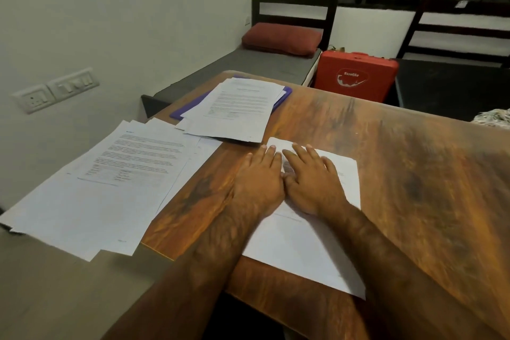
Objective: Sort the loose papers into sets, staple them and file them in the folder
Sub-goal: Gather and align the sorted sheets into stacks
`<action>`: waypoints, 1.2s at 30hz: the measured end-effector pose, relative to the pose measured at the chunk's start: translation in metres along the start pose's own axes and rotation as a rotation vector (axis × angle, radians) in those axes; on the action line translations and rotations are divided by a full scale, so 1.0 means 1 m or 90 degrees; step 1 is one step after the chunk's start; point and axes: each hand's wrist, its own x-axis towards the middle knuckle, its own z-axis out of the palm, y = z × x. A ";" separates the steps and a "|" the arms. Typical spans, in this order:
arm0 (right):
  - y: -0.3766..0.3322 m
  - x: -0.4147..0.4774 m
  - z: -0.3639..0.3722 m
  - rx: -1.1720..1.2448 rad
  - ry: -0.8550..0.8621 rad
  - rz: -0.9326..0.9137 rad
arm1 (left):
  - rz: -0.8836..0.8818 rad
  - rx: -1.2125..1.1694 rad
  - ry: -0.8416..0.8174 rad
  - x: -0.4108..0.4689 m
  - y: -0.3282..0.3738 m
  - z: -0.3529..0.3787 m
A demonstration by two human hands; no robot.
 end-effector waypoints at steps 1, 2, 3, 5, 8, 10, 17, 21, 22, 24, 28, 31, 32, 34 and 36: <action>0.003 0.003 0.006 -0.001 -0.015 0.006 | 0.001 -0.010 -0.006 0.001 -0.002 0.002; 0.006 0.006 0.014 -0.005 -0.026 0.011 | 0.002 -0.015 -0.017 0.002 -0.003 0.005; 0.010 0.008 0.020 -0.014 -0.031 0.015 | 0.005 -0.008 -0.027 0.002 -0.003 0.005; 0.015 0.012 0.029 -0.027 -0.034 0.016 | 0.010 0.014 -0.038 0.003 -0.003 0.006; 0.014 0.013 0.030 -0.028 -0.040 0.020 | 0.002 0.009 -0.038 0.002 -0.004 0.004; 0.011 0.012 0.025 -0.013 -0.050 0.027 | 0.009 0.003 -0.044 0.002 -0.004 0.003; -0.002 0.038 -0.018 0.202 0.031 0.073 | -0.118 -0.360 0.030 0.013 -0.023 -0.027; -0.018 0.084 -0.019 0.399 0.048 0.131 | -0.231 -0.430 0.092 0.039 -0.053 -0.052; -0.021 0.097 -0.019 0.427 0.059 0.136 | -0.250 -0.436 0.122 0.049 -0.065 -0.056; -0.024 0.123 -0.017 0.479 0.075 0.150 | -0.277 -0.410 0.146 0.073 -0.090 -0.057; -0.026 0.173 -0.008 0.563 0.109 0.223 | -0.356 -0.278 0.160 0.121 -0.148 -0.045; -0.029 0.201 0.000 0.622 0.088 0.260 | -0.444 -0.217 0.090 0.140 -0.179 -0.033; -0.029 0.207 0.003 0.628 0.082 0.264 | -0.453 -0.214 0.059 0.144 -0.186 -0.026; -0.028 0.213 0.008 0.620 0.078 0.259 | -0.459 -0.190 0.033 0.147 -0.194 -0.008; -0.027 0.214 0.015 0.606 0.091 0.248 | -0.465 -0.161 0.061 0.148 -0.198 0.005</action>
